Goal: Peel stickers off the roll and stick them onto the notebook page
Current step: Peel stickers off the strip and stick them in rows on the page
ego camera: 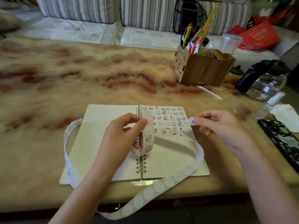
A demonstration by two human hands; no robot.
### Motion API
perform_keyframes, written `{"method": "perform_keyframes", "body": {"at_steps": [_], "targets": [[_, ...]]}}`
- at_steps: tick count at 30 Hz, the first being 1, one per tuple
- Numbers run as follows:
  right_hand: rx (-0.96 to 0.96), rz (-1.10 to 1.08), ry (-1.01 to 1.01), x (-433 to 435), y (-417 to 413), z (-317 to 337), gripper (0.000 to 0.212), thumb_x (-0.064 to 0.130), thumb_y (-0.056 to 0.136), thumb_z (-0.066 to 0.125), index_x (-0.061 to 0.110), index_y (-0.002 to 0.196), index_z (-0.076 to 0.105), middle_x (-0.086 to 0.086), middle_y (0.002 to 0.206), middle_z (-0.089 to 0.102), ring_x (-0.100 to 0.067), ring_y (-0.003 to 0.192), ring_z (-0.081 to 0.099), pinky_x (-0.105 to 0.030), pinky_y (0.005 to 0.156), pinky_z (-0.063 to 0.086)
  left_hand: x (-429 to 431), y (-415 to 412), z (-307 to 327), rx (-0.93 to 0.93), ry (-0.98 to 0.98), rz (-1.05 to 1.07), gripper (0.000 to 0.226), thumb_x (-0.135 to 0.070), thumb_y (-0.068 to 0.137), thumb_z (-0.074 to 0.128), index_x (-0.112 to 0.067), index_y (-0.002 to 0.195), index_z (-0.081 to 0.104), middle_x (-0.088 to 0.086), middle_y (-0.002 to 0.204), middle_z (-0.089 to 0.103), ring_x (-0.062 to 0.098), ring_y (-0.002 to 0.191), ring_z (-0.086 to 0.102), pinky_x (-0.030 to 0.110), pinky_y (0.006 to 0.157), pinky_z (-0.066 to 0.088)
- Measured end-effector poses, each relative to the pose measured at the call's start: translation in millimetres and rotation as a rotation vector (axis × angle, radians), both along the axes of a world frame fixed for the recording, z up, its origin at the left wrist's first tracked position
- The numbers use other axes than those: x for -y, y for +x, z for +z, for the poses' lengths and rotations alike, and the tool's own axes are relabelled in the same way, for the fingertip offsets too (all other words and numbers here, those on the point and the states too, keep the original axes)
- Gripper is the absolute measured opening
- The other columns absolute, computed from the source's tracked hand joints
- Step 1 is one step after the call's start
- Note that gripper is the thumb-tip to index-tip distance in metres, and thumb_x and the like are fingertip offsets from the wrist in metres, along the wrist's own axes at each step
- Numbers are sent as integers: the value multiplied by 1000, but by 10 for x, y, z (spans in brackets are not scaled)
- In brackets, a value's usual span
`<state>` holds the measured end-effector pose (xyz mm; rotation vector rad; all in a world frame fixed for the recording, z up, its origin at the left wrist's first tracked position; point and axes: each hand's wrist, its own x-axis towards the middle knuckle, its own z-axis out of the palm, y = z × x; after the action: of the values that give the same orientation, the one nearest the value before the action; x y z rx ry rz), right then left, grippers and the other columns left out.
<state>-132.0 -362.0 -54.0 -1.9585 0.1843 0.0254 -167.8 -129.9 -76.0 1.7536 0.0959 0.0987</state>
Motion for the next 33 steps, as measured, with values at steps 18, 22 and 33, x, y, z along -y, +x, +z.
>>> {"method": "perform_keyframes", "body": {"at_steps": [18,22,33], "targets": [[-96,-9,-85,77,125,-249,3,6,79,71,9,77,72,1,64,65,0,42,44,-11,39,31,51,-31,-69,36,163,-4,14,-25,93,55,-16,83,60,-15,57,61,1,41,48,12,46,37],[-85,-14,-82,67,132,-279,3,7,79,71,9,76,72,4,64,67,-1,46,44,-7,41,32,59,-29,-80,32,173,2,12,-26,92,57,-19,84,62,-10,56,62,0,42,48,10,46,36],[-59,-41,-119,55,151,-330,1,4,78,70,4,78,71,-2,67,66,0,40,45,-7,39,32,64,-11,-98,32,159,13,11,-23,91,58,-18,83,62,-10,55,61,0,40,47,10,45,35]]}}
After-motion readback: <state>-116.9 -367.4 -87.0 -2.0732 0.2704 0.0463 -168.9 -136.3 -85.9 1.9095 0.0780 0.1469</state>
